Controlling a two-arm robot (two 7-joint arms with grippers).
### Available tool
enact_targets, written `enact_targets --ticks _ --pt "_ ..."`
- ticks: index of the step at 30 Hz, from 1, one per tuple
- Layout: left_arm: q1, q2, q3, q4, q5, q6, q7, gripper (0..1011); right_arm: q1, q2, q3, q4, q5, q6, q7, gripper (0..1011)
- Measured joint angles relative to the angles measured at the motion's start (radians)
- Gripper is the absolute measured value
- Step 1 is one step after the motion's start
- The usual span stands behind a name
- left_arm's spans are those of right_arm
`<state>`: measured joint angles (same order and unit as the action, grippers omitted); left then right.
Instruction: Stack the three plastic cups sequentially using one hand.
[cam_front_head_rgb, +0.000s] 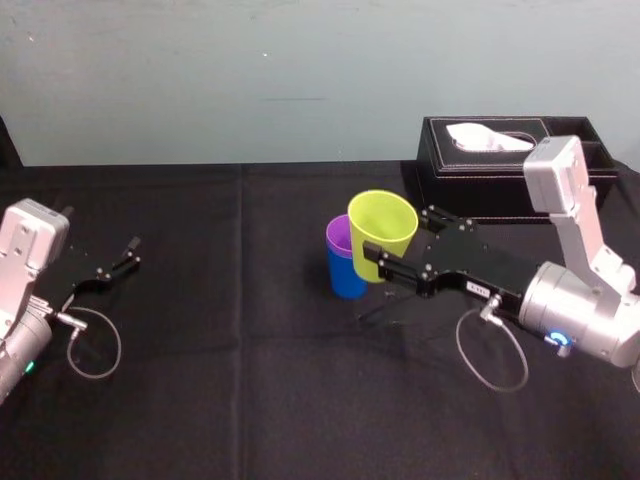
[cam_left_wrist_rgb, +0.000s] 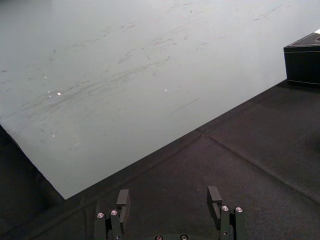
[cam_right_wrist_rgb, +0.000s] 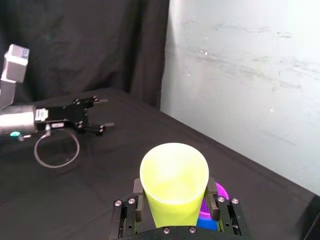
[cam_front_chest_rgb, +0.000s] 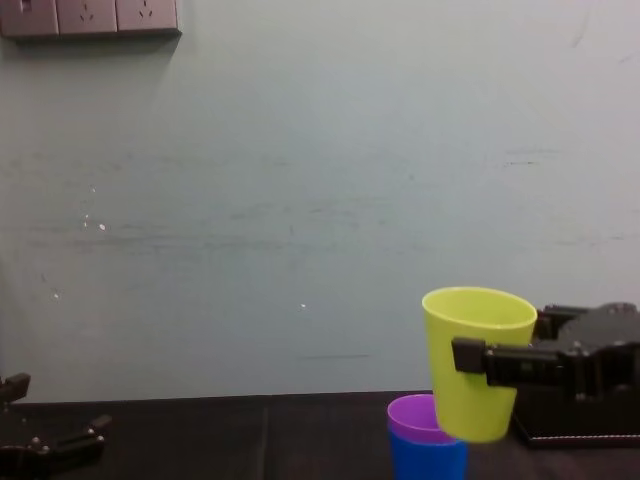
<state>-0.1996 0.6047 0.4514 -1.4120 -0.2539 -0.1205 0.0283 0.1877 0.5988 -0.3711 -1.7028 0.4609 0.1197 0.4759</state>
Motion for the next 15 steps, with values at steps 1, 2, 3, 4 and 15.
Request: enact_targets --ticks 1,2,3,4,15 --pt "0.000 0.000 0.000 0.000 0.000 0.000 0.000 1010 0.005 -0.003 0.000 0.003 0.000 0.002 -0.002 726" --pt "0.000 0.000 0.000 0.000 0.000 0.000 0.000 1010 0.014 -0.009 0.000 0.009 0.000 0.005 -0.005 726" --pt "0.000 0.000 0.000 0.000 0.000 0.000 0.000 1010 0.018 -0.012 -0.001 0.012 0.000 0.007 -0.008 726" --pt "0.000 0.000 0.000 0.000 0.000 0.000 0.000 1010 0.027 -0.018 -0.002 0.018 -0.001 0.010 -0.010 726" --pt "0.000 0.000 0.000 0.000 0.000 0.000 0.000 1010 0.089 -0.063 -0.024 0.077 -0.044 0.014 -0.033 726"
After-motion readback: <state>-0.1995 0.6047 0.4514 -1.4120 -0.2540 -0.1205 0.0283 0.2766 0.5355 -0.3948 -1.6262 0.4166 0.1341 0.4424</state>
